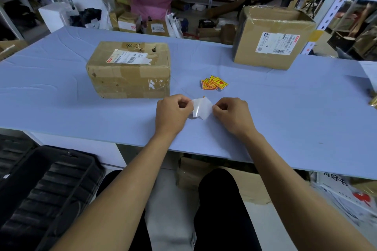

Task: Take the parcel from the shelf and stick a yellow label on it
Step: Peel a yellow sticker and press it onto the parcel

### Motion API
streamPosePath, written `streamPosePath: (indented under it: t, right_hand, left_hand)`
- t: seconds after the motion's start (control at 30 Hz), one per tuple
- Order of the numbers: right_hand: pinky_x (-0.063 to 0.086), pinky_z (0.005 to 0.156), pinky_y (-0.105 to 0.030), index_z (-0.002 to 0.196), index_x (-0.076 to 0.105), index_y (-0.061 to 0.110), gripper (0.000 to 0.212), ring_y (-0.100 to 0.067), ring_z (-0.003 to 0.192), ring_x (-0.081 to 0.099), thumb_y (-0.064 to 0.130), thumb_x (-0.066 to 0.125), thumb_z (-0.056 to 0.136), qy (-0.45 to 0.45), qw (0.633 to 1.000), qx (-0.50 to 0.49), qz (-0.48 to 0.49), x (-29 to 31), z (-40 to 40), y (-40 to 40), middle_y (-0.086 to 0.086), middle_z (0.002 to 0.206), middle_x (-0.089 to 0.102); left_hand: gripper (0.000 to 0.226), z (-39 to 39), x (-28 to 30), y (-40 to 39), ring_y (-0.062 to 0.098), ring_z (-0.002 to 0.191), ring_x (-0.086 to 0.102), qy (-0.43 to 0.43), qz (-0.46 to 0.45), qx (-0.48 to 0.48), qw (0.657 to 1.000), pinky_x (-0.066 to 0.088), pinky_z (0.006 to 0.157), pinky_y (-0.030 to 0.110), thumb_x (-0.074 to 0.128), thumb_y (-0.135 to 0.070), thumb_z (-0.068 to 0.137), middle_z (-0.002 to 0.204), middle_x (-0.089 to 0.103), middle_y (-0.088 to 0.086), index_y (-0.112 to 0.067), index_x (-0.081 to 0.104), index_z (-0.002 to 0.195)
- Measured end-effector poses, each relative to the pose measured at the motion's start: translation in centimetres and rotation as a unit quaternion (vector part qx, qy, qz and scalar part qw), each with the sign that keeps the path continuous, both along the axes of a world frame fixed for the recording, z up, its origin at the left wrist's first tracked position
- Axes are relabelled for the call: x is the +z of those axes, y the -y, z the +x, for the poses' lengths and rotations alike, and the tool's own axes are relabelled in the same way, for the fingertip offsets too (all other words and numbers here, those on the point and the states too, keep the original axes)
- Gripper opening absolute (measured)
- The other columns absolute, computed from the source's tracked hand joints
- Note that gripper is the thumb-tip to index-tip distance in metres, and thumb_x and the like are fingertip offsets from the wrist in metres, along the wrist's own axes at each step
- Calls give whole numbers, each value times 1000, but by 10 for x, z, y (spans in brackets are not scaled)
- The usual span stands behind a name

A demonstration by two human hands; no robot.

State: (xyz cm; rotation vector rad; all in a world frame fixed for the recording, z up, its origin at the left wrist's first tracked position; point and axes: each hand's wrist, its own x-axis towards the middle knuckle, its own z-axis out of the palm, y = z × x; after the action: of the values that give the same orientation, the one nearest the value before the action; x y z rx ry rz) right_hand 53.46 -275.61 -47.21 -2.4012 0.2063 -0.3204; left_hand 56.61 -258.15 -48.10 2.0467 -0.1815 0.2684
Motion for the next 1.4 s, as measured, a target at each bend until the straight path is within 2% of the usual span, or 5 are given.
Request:
streamPosePath:
  t: [0.3,0.5,0.77,1.07,1.4]
  right_hand:
    - [46,61,-35,75,70,2,21,-28,73,62,18,60,85,-10,997,-59,-39,-1,-4,22,-12,75,71]
    - [41,56,-25,75,70,8,20,-22,70,62,22,61,86,17,996,-86,-17,-10,-7,17,-4,71,69]
    - [52,66,-36,77,68,14,17,-19,68,61,27,64,87,75,994,-31,-66,-13,-10,9,2,74,69]
    - [44,65,-22,92,75,20,9,1,57,53,23,73,84,100,992,74,-11,-12,-9,-23,4,83,73]
    - [37,57,-10,87,74,22,4,2,58,55,25,73,83,95,992,74,26,-13,-7,-22,9,80,69]
  left_hand:
    - [14,0,0,1,11,72,63,10,-2,11,1000,47,59,22,68,-18,87,82,76,4,-8,77,83]
    - [16,-3,2,-1,19,78,69,29,-17,63,997,52,64,30,65,-20,88,82,76,5,-8,75,83]
    - [13,-6,-2,7,26,68,66,123,103,-5,987,53,63,36,65,-21,85,73,75,2,-11,73,81]
    - [12,-7,-1,8,19,62,65,132,104,-47,985,50,61,30,68,-20,84,67,73,1,-13,72,76]
    - [10,-7,1,6,9,55,59,100,63,-73,990,47,59,19,69,-19,81,64,71,-1,-13,71,73]
